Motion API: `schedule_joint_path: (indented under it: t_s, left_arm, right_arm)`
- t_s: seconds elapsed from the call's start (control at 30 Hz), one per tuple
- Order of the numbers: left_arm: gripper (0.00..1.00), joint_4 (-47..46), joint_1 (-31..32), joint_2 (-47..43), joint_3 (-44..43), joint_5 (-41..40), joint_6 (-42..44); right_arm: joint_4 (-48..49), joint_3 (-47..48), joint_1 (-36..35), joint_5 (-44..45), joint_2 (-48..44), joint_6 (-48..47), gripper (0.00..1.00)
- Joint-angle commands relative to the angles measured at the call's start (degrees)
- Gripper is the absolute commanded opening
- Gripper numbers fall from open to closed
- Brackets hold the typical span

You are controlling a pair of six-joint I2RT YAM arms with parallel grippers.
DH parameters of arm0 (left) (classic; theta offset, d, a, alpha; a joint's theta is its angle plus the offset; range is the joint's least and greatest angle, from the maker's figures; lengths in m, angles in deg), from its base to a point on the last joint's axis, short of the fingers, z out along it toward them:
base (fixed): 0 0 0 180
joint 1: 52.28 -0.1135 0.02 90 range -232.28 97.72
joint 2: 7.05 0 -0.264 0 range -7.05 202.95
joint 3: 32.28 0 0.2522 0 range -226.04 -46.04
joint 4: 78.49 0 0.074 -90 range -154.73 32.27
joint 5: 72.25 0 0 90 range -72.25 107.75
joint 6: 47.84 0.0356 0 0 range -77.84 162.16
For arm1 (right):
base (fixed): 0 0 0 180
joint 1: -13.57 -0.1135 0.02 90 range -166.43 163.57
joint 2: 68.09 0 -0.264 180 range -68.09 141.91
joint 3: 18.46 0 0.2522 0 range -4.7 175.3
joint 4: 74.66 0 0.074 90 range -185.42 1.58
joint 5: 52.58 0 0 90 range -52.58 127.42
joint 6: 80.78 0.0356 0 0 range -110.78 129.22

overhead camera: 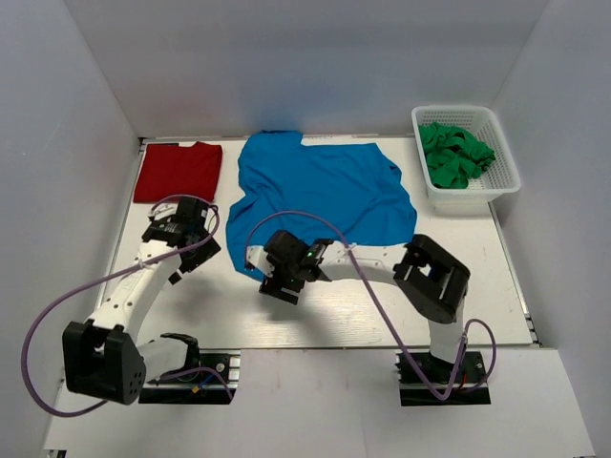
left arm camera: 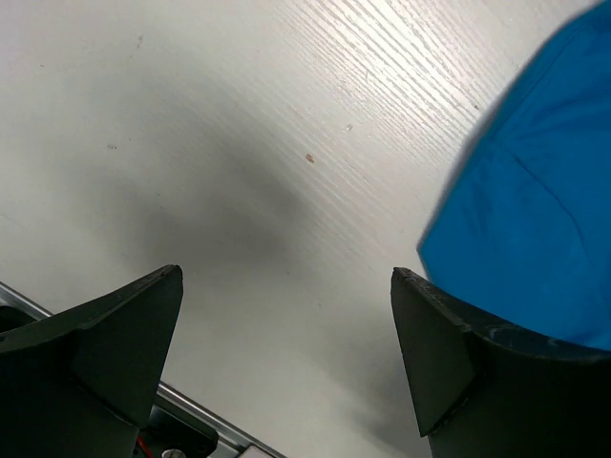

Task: Fold and stack the t-shirts
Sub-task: Flatten out the tshirt

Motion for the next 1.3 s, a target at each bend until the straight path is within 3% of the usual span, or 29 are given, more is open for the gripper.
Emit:
schedule_joint_path:
  t_s: [0.0,0.13,0.17,0.2,0.27,0.3,0.33,0.47,0.6,0.7,1.03,1.07,1.17,1.27]
  left_arm:
    - [1.0,0.2,-0.5,-1.9,-0.6,-0.4,-0.5]
    - [1.0,-0.4,-1.0,-1.9,-0.6,0.3,0.2]
    - [1.0,-0.4,-1.0,-1.3,-0.6,0.3,0.2]
    - [1.0,-0.4,-1.0,-1.3,-0.6,0.3,0.2]
    - [1.0,-0.9,-1.0,-1.3,-0.6,0.9,0.8]
    - [1.0,-0.9,-1.0,-1.3,-0.6,0.9,0.8]
    - [1.0,-0.9,-1.0,-1.3,-0.6,0.9,0.8]
    - [1.0,-0.9,-1.0,-1.3,-1.1,0.9,1.4]
    - [1.0,-2.2,-1.0,-1.8,-1.1,2.0,1.9]
    - [1.0,-3.8,-1.0,-1.8,-1.7,3.4,3.9]
    - [1.0,-8.4,0.1,3.7,-7.0,9.3,11.2]
    - [1.0,-9.7,0.1,4.3,-7.5,10.3,11.2]
    - [1.0,-13.7,0.1,5.6,-8.0,16.9,14.2]
    - [1.0,-18.1,0.6,6.4,-8.0,24.5,15.4]
  right_arm:
    - [2.2,3.4,-1.4,9.8,1.2,-0.6,0.79]
    - [7.0,2.0,-2.0,12.8,0.9,1.7,0.61]
    - [7.6,1.9,-2.2,12.8,0.4,2.2,0.52]
    - [8.0,1.7,-2.0,12.6,-1.2,4.2,0.3]
    - [10.0,0.2,-2.1,11.9,-2.9,5.2,0.08]
    - [10.6,-0.2,-2.0,11.8,-5.2,6.4,0.0]
    - [12.0,-0.9,-2.0,11.4,-5.7,6.9,0.0]
    - [9.7,3.5,-0.8,5.3,-8.5,11.2,0.0]
    - [5.9,9.8,1.6,8.7,-8.8,17.9,0.0]
    - [0.6,16.6,7.2,9.0,-5.9,24.1,0.0]
    - [-17.8,44.2,19.7,-2.2,18.0,30.8,0.0]
    - [-17.9,44.2,20.4,-2.7,19.2,30.9,0.08]
    - [-17.1,41.1,21.9,-5.9,18.4,30.9,0.51]
    - [-13.7,35.8,22.9,-5.7,15.0,31.6,0.79]
